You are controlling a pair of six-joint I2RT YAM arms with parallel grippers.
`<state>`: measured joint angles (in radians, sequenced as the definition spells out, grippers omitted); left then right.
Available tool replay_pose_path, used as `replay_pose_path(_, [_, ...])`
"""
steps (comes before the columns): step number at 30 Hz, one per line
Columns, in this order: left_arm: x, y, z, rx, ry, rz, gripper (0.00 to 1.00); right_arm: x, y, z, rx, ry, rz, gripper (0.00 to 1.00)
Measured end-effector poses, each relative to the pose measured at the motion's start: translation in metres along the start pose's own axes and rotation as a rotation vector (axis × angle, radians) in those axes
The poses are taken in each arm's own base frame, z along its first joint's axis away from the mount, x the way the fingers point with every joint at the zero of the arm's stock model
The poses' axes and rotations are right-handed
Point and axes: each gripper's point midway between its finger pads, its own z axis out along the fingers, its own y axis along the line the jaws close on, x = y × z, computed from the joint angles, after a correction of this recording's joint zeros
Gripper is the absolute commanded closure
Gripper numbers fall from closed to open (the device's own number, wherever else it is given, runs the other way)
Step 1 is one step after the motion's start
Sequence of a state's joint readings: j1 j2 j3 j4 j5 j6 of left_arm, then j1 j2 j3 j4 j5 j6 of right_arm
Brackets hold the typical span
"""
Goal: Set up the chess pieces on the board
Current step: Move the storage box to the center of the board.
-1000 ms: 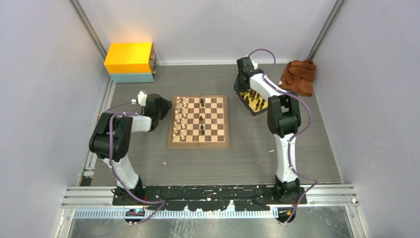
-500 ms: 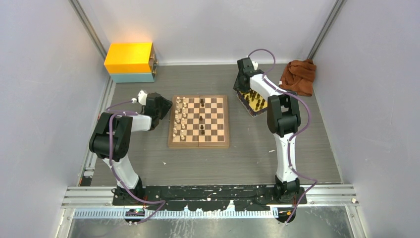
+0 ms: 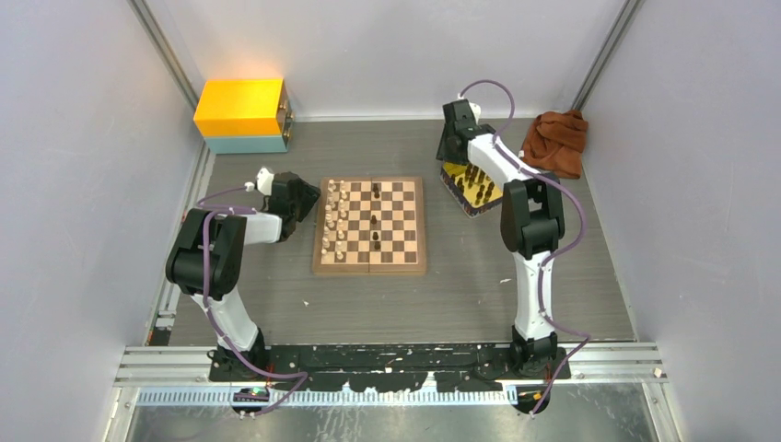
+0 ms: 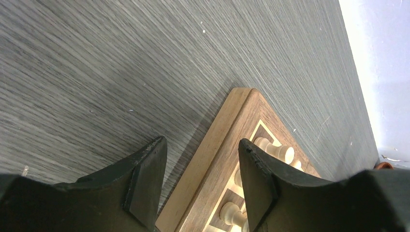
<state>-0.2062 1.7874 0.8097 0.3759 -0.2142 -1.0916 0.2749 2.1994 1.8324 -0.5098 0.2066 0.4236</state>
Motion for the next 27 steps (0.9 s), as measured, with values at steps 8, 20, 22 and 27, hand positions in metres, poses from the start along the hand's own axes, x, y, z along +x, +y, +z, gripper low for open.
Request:
replay_pose_path(8, [-0.002, 0.002, 0.000, -0.009, -0.008, 0.001, 0.42, -0.028, 0.003, -0.033, -0.005, -0.077, -0.029, 0.58])
replay_pose_path(20, [-0.005, 0.007, -0.003, -0.034, -0.023, 0.004, 0.42, -0.023, 0.075, -0.087, -0.112, -0.077, -0.202, 0.58])
replay_pose_path(22, [-0.005, 0.007, -0.004, -0.035, -0.024, 0.004, 0.42, -0.020, 0.094, -0.098, -0.148, -0.080, -0.228, 0.58])
replay_pose_path(27, [-0.005, 0.009, -0.006, -0.037, -0.027, 0.004, 0.40, 0.001, 0.129, -0.107, -0.210, -0.053, -0.290, 0.58])
